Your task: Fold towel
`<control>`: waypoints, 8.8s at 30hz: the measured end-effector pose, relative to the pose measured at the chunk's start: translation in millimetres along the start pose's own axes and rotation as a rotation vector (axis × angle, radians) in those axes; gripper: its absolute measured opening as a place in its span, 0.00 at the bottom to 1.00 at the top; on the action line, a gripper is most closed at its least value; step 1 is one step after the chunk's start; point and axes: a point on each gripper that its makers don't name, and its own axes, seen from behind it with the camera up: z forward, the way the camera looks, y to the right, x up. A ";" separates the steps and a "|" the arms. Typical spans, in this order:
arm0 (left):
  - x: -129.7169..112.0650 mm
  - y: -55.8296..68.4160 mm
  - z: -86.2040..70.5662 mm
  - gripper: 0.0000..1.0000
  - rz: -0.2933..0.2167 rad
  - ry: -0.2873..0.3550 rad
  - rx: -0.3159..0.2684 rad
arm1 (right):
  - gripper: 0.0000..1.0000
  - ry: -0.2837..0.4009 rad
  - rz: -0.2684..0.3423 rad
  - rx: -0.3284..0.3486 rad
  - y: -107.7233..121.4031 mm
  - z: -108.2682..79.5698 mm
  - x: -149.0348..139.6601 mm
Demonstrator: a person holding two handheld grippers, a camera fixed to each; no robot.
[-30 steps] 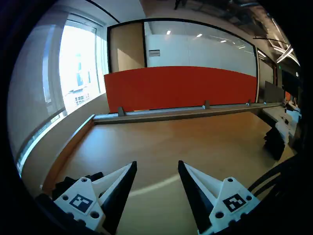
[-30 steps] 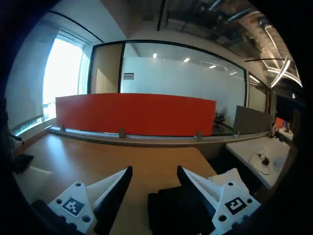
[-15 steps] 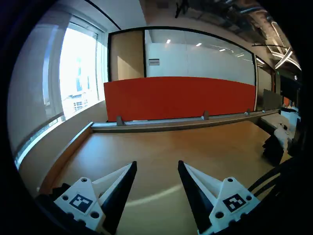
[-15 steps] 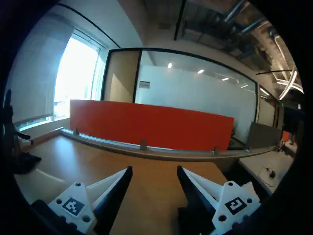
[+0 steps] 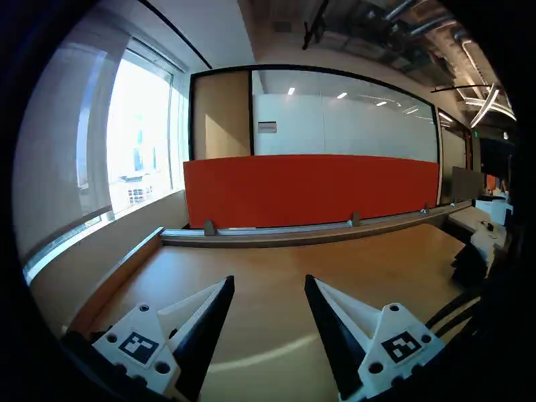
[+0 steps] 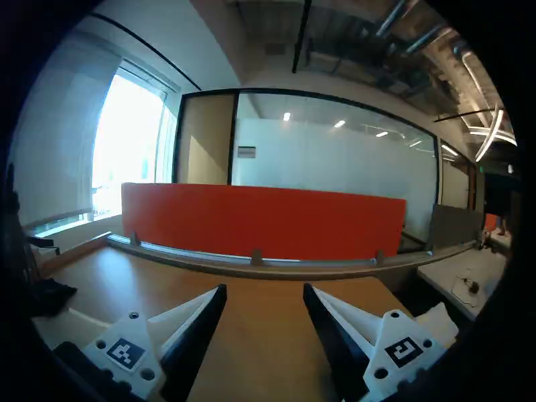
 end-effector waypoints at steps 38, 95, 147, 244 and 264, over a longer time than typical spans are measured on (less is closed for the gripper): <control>-46.1 -24.0 -3.9 0.77 -0.011 0.196 0.071 | 0.88 0.036 -0.037 0.003 -28.3 2.5 -5.5; -131.9 -25.7 18.8 0.77 -0.034 0.201 0.086 | 0.88 0.121 -0.058 0.009 -21.9 18.1 -65.0; -133.3 -25.1 20.6 0.77 -0.034 0.202 0.086 | 0.88 0.119 0.098 -0.044 42.6 2.1 -171.9; -127.3 -26.4 16.2 0.86 -0.032 0.199 0.086 | 0.89 0.119 0.065 -0.040 33.8 -0.8 -173.3; -126.8 -26.5 15.8 0.86 -0.035 0.199 0.086 | 0.89 0.119 0.065 -0.040 33.6 -0.3 -172.6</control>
